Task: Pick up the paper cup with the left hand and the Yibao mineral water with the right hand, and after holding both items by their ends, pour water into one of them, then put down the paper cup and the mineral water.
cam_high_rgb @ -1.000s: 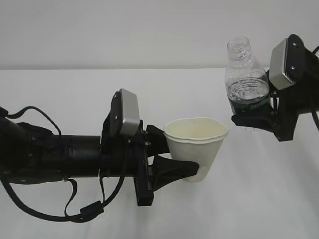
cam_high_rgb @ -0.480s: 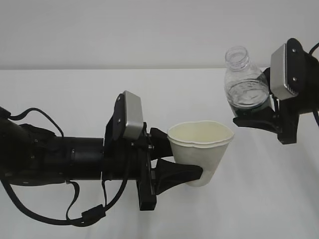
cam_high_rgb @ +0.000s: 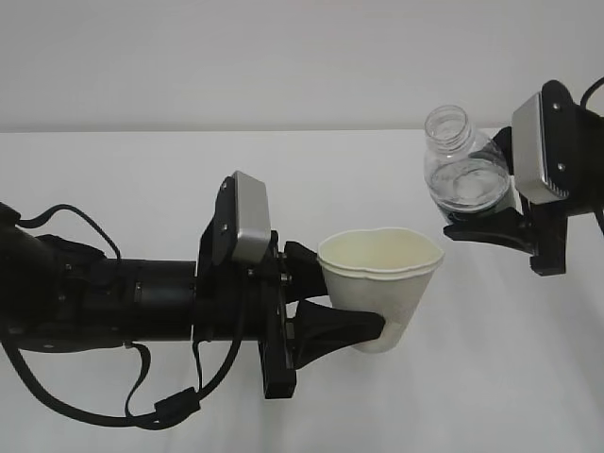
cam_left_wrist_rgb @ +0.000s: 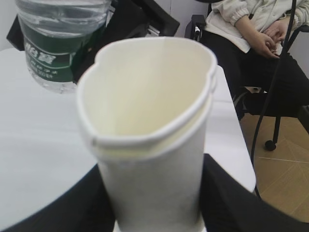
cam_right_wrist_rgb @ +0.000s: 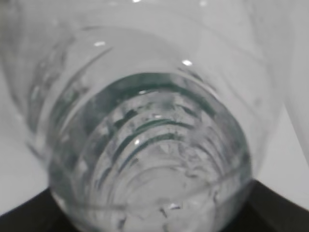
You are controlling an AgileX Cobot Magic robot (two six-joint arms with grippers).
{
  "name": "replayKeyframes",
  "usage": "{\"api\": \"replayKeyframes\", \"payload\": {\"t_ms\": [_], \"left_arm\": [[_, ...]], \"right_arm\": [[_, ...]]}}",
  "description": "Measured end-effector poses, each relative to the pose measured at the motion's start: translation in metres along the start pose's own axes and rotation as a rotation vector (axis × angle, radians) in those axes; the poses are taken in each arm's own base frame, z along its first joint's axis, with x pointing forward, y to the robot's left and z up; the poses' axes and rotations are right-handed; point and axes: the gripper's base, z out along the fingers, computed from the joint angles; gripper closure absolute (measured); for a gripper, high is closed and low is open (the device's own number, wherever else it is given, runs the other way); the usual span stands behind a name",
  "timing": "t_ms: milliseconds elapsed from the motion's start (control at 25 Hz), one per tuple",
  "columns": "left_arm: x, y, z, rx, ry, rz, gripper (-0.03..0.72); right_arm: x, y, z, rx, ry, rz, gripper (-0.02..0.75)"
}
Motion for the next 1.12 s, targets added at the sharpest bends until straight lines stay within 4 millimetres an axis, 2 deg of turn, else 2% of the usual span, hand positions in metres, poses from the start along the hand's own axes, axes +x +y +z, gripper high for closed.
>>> {"api": "replayKeyframes", "payload": {"t_ms": [440, 1120], "left_arm": [[-0.0017, -0.0084, 0.0056, 0.035, -0.010, 0.004, 0.321], [-0.0006, -0.0079, 0.0056, 0.030, 0.002, 0.004, 0.322]], "right_arm": [[-0.0081, 0.0029, 0.0070, -0.012, -0.002, -0.108, 0.248], [-0.0099, -0.0010, 0.0076, 0.033, -0.009, -0.231, 0.248]]}}
